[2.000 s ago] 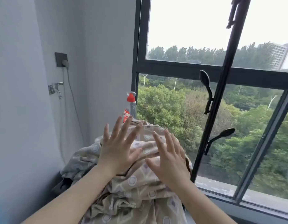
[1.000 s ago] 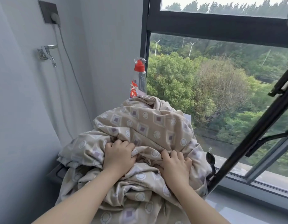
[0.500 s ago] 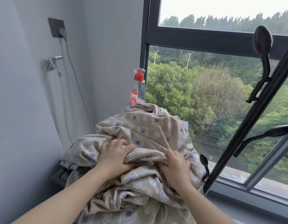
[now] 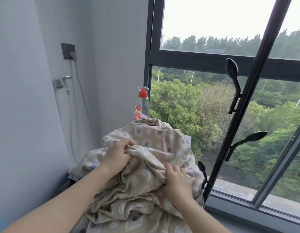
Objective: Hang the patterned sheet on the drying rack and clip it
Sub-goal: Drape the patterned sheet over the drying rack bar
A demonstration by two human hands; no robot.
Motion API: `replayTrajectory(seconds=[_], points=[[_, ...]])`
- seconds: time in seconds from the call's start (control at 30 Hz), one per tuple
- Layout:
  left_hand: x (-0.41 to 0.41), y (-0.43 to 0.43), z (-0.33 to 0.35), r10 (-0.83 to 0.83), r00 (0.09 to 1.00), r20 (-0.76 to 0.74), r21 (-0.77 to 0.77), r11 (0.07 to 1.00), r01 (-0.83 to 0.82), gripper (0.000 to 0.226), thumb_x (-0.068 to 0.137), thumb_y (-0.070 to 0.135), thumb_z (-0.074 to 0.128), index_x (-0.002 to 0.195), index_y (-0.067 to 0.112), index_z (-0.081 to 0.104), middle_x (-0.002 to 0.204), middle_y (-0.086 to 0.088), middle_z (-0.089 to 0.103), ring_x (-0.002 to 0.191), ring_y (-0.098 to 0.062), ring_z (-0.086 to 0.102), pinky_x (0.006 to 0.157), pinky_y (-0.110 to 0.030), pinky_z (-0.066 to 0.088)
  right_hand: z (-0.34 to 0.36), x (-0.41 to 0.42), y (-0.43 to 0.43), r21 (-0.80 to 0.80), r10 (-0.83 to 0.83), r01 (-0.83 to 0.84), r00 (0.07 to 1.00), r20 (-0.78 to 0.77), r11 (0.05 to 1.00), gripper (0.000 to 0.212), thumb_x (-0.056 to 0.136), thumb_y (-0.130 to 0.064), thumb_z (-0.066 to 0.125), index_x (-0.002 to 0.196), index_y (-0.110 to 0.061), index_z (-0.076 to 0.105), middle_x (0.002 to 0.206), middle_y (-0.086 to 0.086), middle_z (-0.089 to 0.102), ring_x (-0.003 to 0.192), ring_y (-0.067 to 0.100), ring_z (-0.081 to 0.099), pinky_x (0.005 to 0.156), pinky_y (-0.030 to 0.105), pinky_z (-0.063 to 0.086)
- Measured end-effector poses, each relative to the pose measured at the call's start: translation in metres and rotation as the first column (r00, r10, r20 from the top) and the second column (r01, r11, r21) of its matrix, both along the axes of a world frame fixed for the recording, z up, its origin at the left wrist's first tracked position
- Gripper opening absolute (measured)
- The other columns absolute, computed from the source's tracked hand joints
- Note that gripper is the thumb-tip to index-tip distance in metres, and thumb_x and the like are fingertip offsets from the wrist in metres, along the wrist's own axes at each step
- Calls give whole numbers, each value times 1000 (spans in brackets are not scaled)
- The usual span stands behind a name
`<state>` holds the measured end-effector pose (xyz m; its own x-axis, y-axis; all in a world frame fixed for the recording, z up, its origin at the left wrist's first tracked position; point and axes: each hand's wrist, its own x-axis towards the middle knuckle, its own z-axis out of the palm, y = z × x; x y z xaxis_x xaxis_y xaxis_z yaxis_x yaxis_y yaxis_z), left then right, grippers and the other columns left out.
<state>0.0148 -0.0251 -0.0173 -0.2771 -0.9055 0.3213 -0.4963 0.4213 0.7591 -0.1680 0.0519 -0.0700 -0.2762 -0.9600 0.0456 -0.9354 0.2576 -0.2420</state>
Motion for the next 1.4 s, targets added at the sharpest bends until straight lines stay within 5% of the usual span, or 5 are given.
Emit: replayTrajectory(seconds=[0.2, 0.47, 0.7, 0.93, 1.4], points=[[13, -7, 7, 90, 927, 364, -110, 993, -53, 72, 51, 53, 57, 121, 36, 51, 125, 10, 52, 122, -17, 42, 97, -32, 35, 18, -4, -13, -144, -22, 30, 998, 56, 989, 58, 78, -4, 46, 127, -35, 46, 124, -1, 41, 124, 25, 31, 104, 48, 24], [-2, -64, -5, 168, 817, 552, 31, 975, -222, 107, 58, 51, 75, 143, 46, 10, 155, 9, -8, 143, -30, -13, 107, -64, 11, 41, -19, -65, 76, -167, 165, 986, 17, 983, 111, 78, -31, 69, 144, -41, -19, 154, 2, -27, 143, 34, -18, 110, 64, 0], [1, -115, -64, 87, 879, 470, 376, 881, -288, 124, 42, 58, 66, 146, 42, 0, 154, -15, 12, 138, -35, 26, 109, -46, 32, 17, -31, -119, 269, -313, 270, 941, 132, 925, 121, 71, -40, 76, 141, -45, -23, 153, 8, -31, 143, 40, -9, 106, 68, 15], [-4, -138, -80, 87, 859, 505, 373, 875, -308, 100, 67, 32, 63, 147, 36, 3, 130, -7, 54, 112, -28, 56, 88, -33, 48, -15, -42, -140, 276, -304, 250, 937, 173, 928, 118, 67, -46, 73, 146, -29, -12, 132, 8, 52, 118, 30, 52, 88, 38, 43], [-4, -100, -34, 305, 948, 89, 60, 949, -311, 16, 76, 20, 64, 91, 17, 60, 96, -11, 65, 97, -32, 60, 71, -32, 45, 20, -12, -96, -236, -120, 246, 887, 445, 940, 34, 82, -23, 53, 114, -35, 48, 98, -4, 66, 97, 25, 60, 67, 32, 43]])
